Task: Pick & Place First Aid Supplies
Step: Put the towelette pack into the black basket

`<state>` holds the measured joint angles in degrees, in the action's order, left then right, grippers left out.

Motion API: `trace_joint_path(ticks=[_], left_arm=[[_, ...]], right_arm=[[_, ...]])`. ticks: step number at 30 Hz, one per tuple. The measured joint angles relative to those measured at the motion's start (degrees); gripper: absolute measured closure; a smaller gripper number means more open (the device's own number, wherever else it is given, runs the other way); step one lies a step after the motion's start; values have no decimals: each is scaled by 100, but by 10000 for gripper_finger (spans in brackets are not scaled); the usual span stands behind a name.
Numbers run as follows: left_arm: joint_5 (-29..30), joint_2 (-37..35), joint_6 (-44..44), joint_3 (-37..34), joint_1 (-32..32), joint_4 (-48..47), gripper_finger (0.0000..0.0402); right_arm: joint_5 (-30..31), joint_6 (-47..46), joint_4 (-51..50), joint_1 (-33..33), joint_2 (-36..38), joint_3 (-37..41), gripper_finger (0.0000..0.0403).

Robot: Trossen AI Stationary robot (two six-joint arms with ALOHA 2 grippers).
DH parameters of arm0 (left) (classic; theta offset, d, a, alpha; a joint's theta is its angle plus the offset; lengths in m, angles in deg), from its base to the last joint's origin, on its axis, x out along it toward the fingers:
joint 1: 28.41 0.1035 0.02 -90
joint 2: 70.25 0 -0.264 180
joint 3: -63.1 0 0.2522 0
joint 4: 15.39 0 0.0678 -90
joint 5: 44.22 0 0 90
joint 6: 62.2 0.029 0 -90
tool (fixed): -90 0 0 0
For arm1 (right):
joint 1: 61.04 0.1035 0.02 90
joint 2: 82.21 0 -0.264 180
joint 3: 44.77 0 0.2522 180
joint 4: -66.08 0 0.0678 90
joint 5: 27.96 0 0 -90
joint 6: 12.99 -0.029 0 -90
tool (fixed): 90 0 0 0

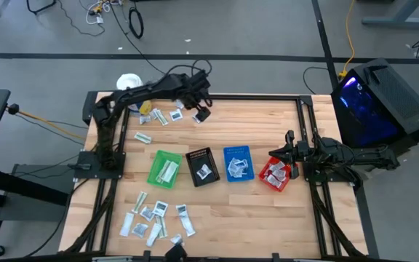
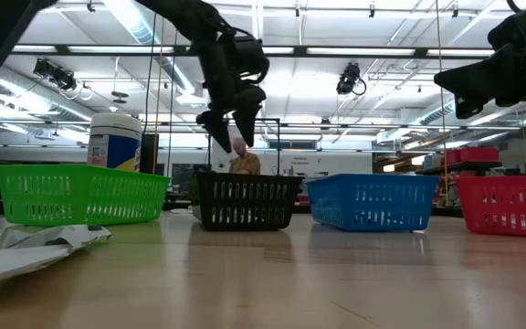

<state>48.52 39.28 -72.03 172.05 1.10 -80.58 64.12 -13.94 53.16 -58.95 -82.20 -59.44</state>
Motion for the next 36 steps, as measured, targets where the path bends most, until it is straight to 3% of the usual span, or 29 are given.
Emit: trace_joint_path(ticks=[7,19,30,36], left_arm=[[92,-815,-164,-1464,-19,1199,19],[343,-1510,-416,-3554,-109,3581,19],[573,-1553,-110,-5097,-347,6374,19],[1101,-1393,-26,-5373,-464,7004,19]], right_arm=[[-2,0,0,-2,0,0,380],[-1,0,0,-2,0,0,380],[0,-1,-1,-2,0,0,380],[0,-1,-2,-1,0,0,380]])
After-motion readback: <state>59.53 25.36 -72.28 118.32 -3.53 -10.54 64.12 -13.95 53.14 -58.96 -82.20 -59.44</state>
